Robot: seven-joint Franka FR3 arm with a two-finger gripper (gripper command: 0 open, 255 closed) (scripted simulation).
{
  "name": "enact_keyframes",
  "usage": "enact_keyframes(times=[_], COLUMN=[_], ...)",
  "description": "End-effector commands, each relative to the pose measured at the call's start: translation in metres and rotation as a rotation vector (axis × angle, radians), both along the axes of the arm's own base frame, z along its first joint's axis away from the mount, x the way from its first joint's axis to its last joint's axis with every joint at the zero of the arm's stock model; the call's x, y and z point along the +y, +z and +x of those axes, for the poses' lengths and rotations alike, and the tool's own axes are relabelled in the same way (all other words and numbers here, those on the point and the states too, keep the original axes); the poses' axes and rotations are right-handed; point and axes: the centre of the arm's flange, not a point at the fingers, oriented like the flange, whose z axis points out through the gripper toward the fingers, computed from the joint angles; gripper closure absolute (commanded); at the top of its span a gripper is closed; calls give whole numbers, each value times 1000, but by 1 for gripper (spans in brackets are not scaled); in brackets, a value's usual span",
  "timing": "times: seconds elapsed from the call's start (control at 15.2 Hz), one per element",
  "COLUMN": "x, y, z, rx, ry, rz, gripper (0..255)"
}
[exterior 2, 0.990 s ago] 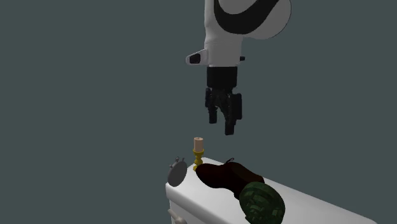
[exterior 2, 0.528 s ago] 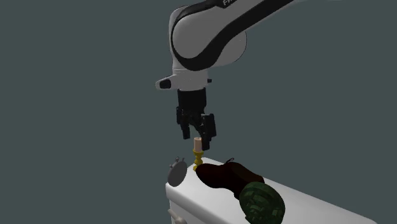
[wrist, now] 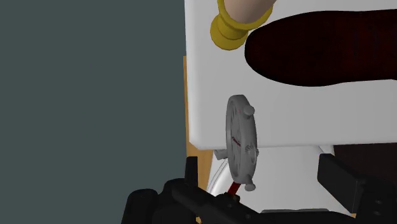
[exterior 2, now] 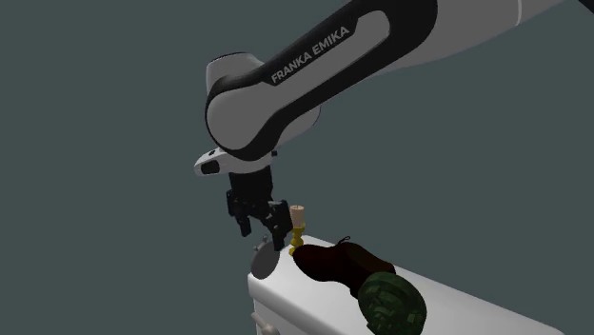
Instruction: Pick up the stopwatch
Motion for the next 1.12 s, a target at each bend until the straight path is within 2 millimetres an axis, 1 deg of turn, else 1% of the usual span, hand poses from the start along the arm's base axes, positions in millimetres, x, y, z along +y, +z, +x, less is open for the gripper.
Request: enact_keyframes(times=[0.0,0.26,0.4,0.46,0.59,0.66,0.73,0.86,0.92,0.99,1.06], x=[1,1,1,-3,-2,-6,-4,-11,-14,-6,1], y=[-13,-34,-37,-44,-42,-44,-33,-32,-35,-37,-37], z=[2,2,2,-3,6,10,3,4,4,7,2], rx=[1,1,1,1,2,1,1,1,1,1,1], ry=[8,8,8,8,7,7,7,7,7,7,8], rz=[-2,-2,-2,-1,-1,0,-1,0,-1,-1,-2], gripper=[0,0,0,255,255,255,255,255,255,255,255])
